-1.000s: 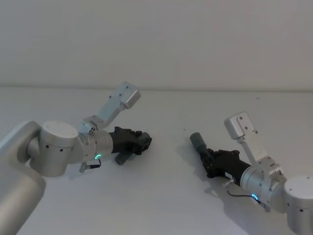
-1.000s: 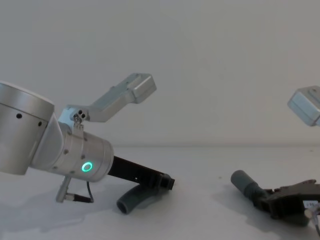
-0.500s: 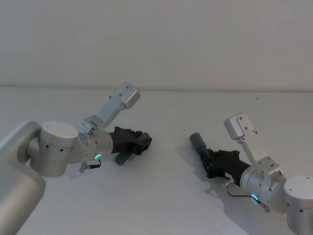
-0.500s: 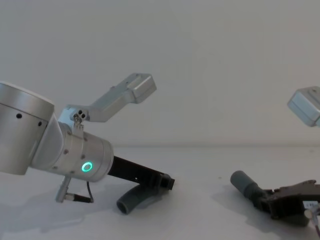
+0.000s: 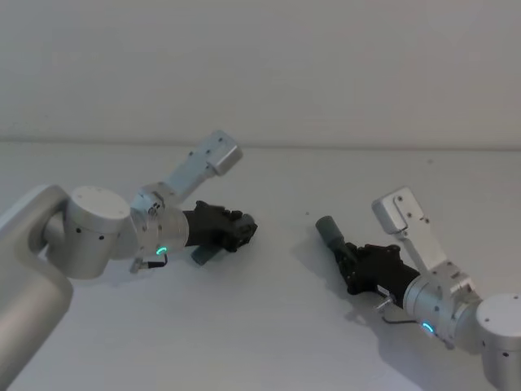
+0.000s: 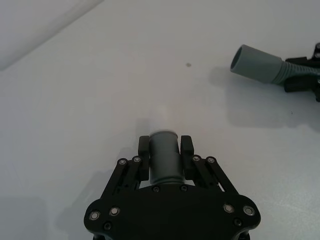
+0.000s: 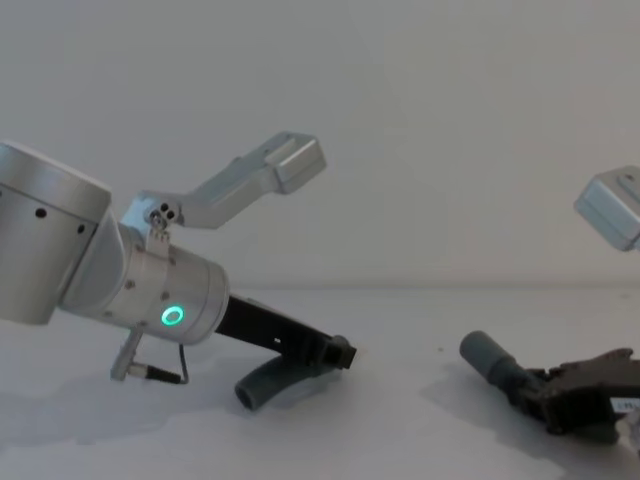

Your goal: Use both hands to pick up one end of the pipe from the table, align the ends, and insert them.

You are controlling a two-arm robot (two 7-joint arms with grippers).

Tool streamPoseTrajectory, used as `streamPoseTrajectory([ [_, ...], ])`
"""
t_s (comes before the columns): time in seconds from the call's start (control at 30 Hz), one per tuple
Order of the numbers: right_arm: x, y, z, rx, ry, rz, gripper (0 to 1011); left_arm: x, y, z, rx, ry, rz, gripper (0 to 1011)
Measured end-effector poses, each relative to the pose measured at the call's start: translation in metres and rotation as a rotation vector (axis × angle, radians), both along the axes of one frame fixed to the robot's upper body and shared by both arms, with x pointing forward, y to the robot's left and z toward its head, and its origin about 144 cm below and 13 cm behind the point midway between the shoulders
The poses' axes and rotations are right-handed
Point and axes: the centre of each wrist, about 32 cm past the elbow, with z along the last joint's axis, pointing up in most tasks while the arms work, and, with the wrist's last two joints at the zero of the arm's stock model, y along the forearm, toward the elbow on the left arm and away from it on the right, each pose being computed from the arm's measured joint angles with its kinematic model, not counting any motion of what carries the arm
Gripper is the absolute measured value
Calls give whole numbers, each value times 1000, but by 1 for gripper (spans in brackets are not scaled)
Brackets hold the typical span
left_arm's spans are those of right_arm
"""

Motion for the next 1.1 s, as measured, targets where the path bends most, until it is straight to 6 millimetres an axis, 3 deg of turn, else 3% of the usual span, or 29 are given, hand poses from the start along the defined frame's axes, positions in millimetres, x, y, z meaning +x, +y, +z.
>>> streamPoseTrajectory([
  [1.1,8,-44,27,-323,-476,243,149,32,3,79,354,-382,-442,349],
])
